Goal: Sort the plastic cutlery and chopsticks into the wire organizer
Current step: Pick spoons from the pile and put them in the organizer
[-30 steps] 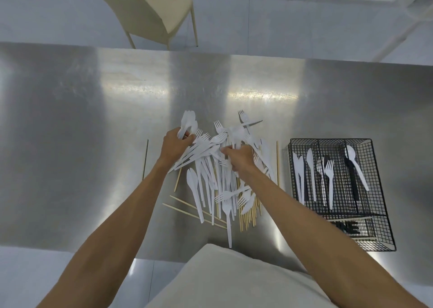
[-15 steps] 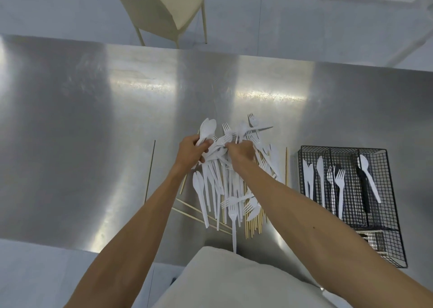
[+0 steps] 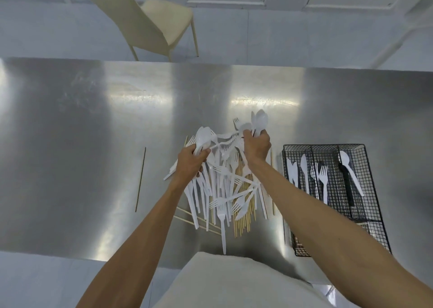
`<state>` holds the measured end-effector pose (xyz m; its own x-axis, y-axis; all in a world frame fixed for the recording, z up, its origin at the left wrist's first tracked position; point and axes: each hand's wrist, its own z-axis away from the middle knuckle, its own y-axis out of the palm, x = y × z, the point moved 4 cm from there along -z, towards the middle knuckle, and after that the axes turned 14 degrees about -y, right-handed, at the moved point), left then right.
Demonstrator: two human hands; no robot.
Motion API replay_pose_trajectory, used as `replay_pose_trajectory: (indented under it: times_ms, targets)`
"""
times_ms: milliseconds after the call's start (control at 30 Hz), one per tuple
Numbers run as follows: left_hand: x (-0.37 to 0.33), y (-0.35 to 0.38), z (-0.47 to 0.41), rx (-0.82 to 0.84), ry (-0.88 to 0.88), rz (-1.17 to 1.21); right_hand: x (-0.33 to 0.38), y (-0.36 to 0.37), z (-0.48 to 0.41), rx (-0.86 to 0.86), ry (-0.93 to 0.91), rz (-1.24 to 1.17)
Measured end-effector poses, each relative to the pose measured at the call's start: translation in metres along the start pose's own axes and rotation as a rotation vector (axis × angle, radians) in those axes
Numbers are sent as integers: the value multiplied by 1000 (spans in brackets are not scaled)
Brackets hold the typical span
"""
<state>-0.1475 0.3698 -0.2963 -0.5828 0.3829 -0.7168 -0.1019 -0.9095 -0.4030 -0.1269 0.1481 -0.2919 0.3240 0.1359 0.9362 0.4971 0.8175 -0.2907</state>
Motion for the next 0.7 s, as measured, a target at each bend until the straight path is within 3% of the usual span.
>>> replay_pose_trajectory:
  times_ms: [167, 333, 467, 700]
  targets:
    - [-16, 24, 24, 3, 48, -1, 4, -29, -2, 6, -7, 33]
    - [-39, 58, 47, 16, 107, -31, -4, -68, -4, 142, 43, 28]
    - [-55, 97, 65, 61, 130, -16, -13, -112, -7, 204, 93, -101]
    - [-77, 186, 102, 151, 123, 14, -39, -204, -21, 288, 60, -59]
